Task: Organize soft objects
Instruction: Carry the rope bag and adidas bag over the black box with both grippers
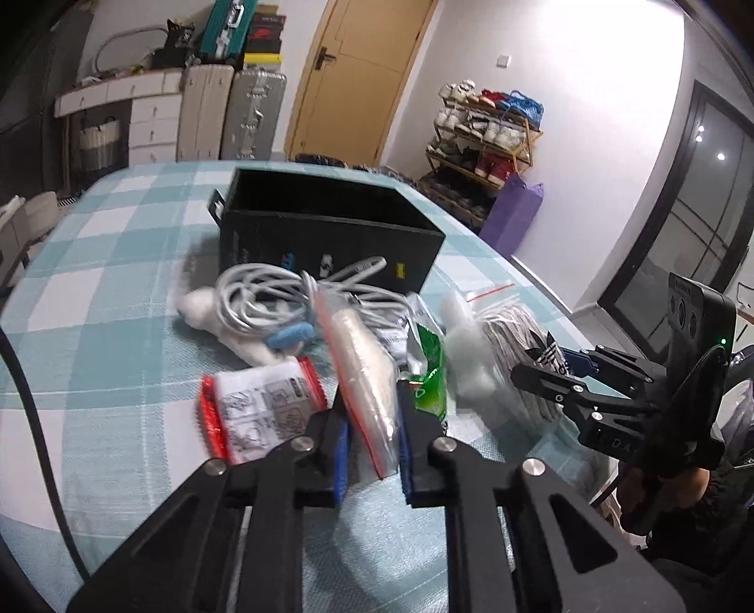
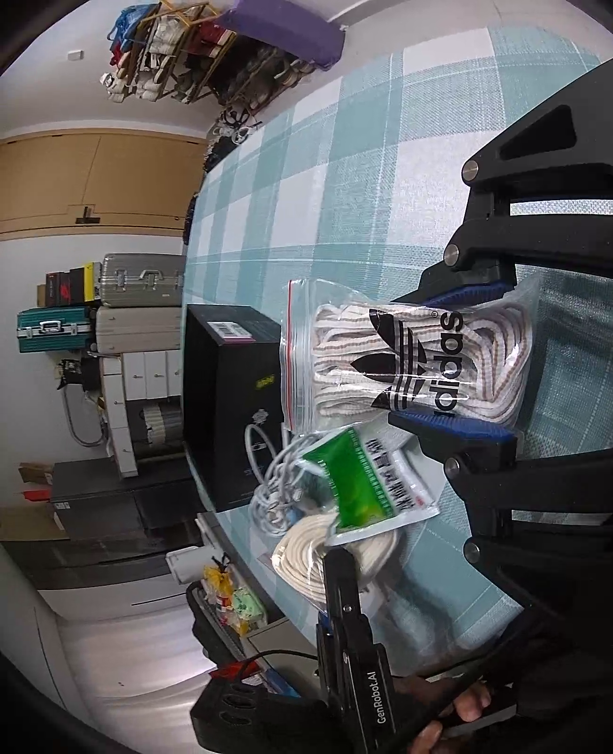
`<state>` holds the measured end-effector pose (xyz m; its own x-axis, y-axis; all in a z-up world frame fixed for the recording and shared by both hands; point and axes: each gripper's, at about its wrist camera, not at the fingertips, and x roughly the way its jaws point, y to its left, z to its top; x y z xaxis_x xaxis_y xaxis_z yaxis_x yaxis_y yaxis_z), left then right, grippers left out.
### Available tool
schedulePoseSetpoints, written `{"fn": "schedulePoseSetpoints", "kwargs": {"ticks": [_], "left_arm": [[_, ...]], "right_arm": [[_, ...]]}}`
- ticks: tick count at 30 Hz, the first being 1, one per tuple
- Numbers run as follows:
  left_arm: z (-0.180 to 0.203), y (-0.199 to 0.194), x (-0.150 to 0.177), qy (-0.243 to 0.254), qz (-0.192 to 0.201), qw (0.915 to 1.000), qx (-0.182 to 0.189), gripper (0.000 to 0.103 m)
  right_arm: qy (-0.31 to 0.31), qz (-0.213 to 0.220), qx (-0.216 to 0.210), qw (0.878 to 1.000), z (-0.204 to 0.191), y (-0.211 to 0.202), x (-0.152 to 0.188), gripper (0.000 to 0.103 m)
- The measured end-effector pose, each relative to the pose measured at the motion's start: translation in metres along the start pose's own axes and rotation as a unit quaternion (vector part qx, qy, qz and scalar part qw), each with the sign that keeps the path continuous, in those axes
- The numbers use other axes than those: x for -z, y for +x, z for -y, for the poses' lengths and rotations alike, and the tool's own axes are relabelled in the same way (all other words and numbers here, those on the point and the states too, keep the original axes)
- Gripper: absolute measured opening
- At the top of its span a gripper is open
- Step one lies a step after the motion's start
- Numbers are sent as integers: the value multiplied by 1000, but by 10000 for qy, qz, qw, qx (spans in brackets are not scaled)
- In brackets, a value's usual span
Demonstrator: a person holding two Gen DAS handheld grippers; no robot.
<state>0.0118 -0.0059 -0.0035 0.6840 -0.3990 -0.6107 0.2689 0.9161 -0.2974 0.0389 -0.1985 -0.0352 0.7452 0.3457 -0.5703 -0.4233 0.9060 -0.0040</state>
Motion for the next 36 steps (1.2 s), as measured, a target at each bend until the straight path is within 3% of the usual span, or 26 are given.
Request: {"fn": "schedulePoseSetpoints", "kwargs": {"ticks": [19, 36], "left_arm": [[-11, -42, -34, 280, 829, 9953, -421, 13], [-21, -37, -80, 390, 1136, 9904, -689, 13]], "right_arm": [[-112, 662, -423, 9968, -14, -27, -35, 39], [-51, 773, -707, 9945, -12, -30, -86, 39]]}}
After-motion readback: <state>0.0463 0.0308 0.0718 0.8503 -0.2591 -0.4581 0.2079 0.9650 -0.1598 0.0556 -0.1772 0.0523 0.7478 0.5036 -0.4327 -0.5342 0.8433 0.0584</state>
